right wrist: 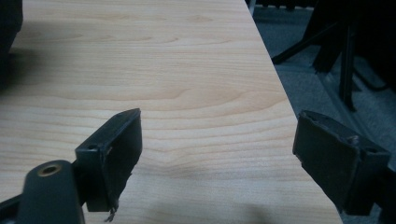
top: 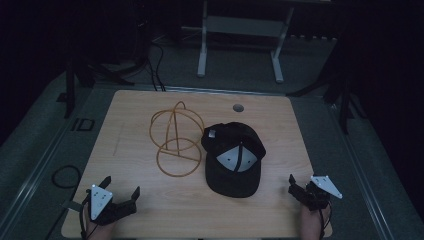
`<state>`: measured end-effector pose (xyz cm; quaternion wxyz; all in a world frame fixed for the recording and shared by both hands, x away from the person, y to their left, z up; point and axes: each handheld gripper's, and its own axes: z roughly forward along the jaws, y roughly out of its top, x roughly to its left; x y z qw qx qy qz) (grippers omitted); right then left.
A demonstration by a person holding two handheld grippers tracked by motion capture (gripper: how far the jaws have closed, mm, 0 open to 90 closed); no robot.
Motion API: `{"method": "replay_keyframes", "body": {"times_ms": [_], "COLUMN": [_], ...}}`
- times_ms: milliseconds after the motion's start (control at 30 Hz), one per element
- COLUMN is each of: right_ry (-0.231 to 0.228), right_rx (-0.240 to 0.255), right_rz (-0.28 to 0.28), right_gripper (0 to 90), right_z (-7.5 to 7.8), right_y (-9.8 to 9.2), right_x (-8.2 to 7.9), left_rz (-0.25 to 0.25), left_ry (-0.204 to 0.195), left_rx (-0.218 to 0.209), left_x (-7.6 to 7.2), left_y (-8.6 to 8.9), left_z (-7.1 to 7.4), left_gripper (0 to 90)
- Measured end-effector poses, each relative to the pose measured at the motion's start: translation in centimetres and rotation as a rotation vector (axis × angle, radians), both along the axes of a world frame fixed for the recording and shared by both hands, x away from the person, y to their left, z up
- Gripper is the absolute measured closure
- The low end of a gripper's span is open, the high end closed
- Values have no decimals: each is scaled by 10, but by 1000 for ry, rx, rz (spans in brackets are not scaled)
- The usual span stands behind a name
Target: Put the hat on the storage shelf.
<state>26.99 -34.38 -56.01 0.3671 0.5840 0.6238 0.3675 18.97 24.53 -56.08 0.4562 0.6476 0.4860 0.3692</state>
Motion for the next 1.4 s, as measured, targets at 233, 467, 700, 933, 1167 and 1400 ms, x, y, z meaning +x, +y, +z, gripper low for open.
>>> {"method": "replay_keyframes", "body": {"times_ms": [233,467,700,933,1167,1400], "right_ry": [0,6,-18,-15,-56,-76], "right_rx": [-20,-6,34,32,0,-27], "right_rz": [3,67,123,236,322,362], "right_gripper": [143,141,149,131,109,111], "right_z": [1,13,49,88,118,143], "right_y": [2,5,13,31,52,75], "right_x": [0,0,1,6,16,26], "left_rz": [-56,-97,-107,-143,-195,-229], "left_ry": [4,-33,-21,27,65,60], "left_rx": [-18,-54,-9,-101,-96,-70], "left_x": [-1,-3,-5,-6,-8,-9], "left_y": [-7,-13,-18,-19,-21,-26], "left_z": [-1,2,3,6,9,10], "left_gripper": [15,15,15,15,15,15]}}
